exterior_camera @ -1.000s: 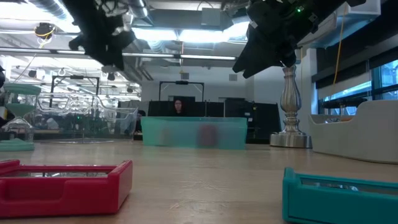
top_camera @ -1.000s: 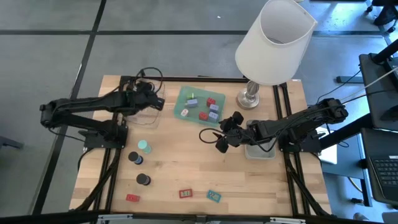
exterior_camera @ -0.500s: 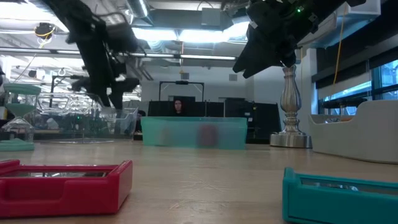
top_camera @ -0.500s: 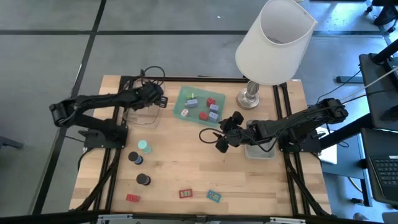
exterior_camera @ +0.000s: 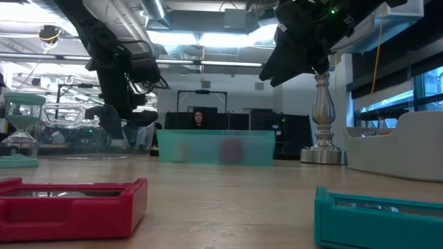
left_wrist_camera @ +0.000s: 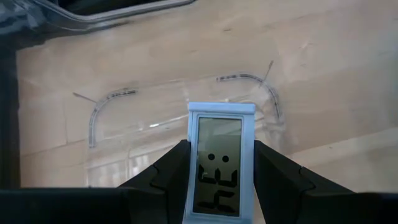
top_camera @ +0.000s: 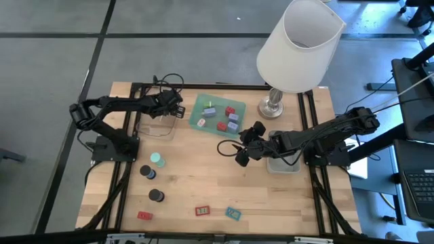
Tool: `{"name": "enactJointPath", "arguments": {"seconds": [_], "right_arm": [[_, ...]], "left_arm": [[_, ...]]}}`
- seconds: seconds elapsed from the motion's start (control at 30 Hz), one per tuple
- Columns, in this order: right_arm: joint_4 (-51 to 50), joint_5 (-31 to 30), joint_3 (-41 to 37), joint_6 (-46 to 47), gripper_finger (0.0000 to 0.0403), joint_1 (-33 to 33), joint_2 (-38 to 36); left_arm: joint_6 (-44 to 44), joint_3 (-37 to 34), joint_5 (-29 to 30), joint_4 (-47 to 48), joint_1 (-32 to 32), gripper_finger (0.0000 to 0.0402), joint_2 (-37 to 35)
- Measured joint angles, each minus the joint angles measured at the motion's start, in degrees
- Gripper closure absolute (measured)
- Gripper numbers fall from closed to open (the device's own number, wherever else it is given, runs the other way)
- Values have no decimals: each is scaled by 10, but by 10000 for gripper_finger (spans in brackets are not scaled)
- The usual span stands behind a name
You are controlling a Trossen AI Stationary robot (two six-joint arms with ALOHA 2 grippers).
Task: Pick & Place Office items
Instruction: Put the white timer into the transparent bin, then put the red timer into the transparent bin
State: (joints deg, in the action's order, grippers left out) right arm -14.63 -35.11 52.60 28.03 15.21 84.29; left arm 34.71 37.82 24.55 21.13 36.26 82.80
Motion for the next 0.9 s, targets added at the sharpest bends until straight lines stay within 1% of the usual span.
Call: {"name": "enactJointPath", "arguments": {"seconds": [0.13,0.33,0.5,0.57,0.7,0.8,0.87,0.9], "right_arm": [[0,0,0,0,127,0,0],[0,0,0,0,127,0,0],[0,0,0,0,127,0,0],[0,0,0,-1,127,0,0],[0,0,0,-1,127,0,0],[0,0,0,-1,127,0,0],[0,0,0,-1,127,0,0],[0,0,0,-1,127,0,0]], "left_arm": [[-1,0,-2,0,0,245,0],[-20,0,-8,0,0,214,-1],[-36,18,-12,23,0,195,-7],[-51,33,-13,46,0,193,-15],[-78,73,-11,122,0,193,-39],[-81,103,-5,182,0,193,-65],[-84,116,-21,207,-6,194,-86],[-88,119,-42,212,-12,195,-99]]}}
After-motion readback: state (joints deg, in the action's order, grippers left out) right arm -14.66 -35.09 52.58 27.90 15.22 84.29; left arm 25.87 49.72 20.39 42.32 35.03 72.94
